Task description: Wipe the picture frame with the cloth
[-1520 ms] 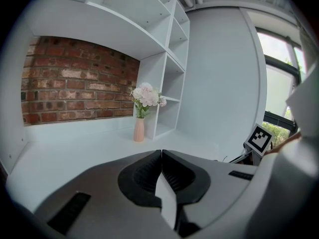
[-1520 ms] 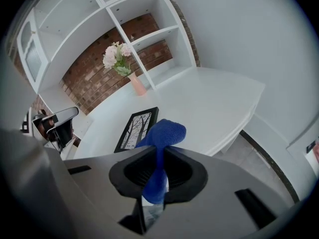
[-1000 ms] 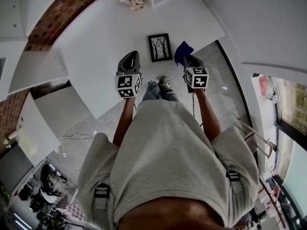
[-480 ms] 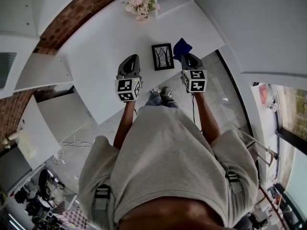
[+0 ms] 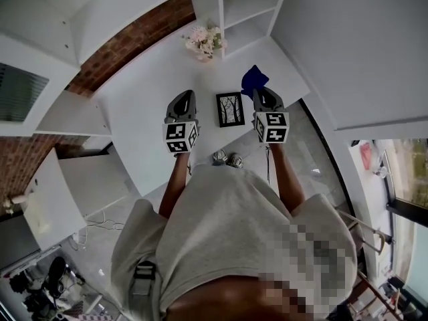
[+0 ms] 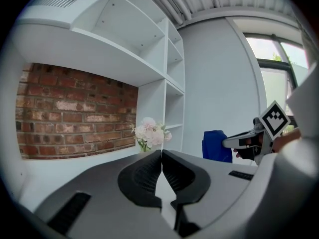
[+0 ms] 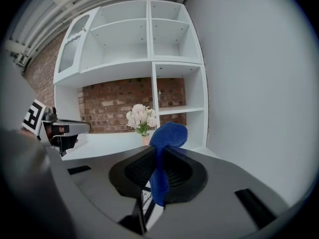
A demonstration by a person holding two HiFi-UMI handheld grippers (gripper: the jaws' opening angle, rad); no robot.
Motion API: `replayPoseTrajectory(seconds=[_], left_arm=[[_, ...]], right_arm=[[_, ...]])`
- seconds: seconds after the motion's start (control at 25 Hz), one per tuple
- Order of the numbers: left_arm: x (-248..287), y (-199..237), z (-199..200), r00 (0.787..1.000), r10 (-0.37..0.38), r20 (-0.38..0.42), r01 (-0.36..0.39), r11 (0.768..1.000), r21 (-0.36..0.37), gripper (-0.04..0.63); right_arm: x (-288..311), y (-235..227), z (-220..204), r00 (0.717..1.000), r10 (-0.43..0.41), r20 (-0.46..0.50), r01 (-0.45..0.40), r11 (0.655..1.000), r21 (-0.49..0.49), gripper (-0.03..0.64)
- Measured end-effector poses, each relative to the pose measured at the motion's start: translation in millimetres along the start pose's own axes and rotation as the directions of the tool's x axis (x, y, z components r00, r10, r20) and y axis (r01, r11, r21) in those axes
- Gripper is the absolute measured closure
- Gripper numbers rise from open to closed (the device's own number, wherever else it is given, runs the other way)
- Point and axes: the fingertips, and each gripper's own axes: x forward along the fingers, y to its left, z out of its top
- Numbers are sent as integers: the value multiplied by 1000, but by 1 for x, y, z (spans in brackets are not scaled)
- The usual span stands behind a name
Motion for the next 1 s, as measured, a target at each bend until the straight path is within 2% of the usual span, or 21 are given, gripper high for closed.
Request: replayPoseTrajectory(seconds=[0.48,1.0], left_arm=[[9,7,42,996,-4,86,1,999,38,577],[15,11,60,993,-2,121,-3,999,43,577]], right_arm=[[-5,-9,46,994,-29,103,31,999,-15,557],[-9,-19,67,989,-48,141,54,998,-38,557]])
